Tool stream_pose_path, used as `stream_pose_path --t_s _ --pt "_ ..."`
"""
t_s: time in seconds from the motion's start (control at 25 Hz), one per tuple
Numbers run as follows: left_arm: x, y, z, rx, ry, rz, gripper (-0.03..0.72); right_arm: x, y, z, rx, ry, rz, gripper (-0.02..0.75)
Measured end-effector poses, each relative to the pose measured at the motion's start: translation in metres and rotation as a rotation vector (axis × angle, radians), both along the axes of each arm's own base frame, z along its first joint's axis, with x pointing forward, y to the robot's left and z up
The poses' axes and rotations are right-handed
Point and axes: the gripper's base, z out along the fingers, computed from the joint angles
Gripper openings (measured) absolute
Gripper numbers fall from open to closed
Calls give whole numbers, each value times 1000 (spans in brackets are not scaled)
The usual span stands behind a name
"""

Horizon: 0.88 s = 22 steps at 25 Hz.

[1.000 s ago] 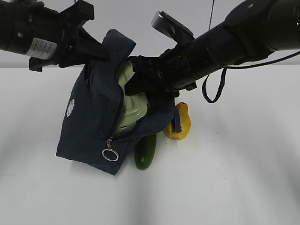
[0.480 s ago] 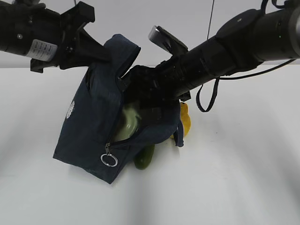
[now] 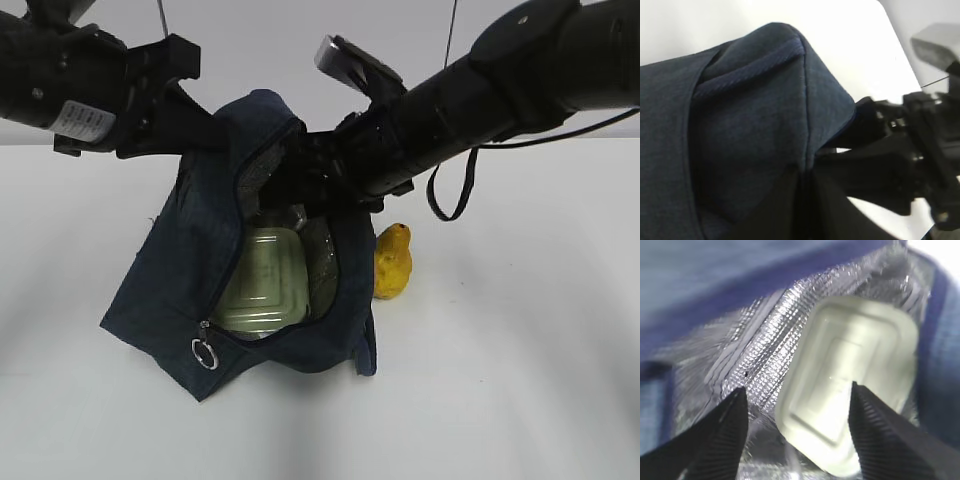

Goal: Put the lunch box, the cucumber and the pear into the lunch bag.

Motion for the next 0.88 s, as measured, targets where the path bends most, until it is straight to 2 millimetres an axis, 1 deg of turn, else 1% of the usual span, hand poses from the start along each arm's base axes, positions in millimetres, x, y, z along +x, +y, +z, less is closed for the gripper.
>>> stream_pose_path --t_s 0.16,0.24,0.32,0.36,0.44,0.6,0.72,0.88 --pt "1 4 -2 42 -14 -6 3 -5 -9 30 -99 -114 40 494" --pt "3 9 -3 63 -11 6 3 -10 -16 40 -172 -142 37 480" --pt "6 17 -5 86 -8 32 3 -14 -23 46 -248 -159 36 445" --pt "7 22 -5 92 -6 47 3 -16 -28 49 -298 -168 35 413" --pt "10 29 -5 96 1 68 3 -19 -34 49 -372 -167 40 379" --pt "13 43 -6 102 20 98 3 -21 -41 45 -458 -125 42 359" --pt "13 46 -7 108 30 98 3 -20 -47 40 -524 -102 19 358" --pt "12 47 -11 130 49 79 3 -14 -49 25 -577 -65 5 359"
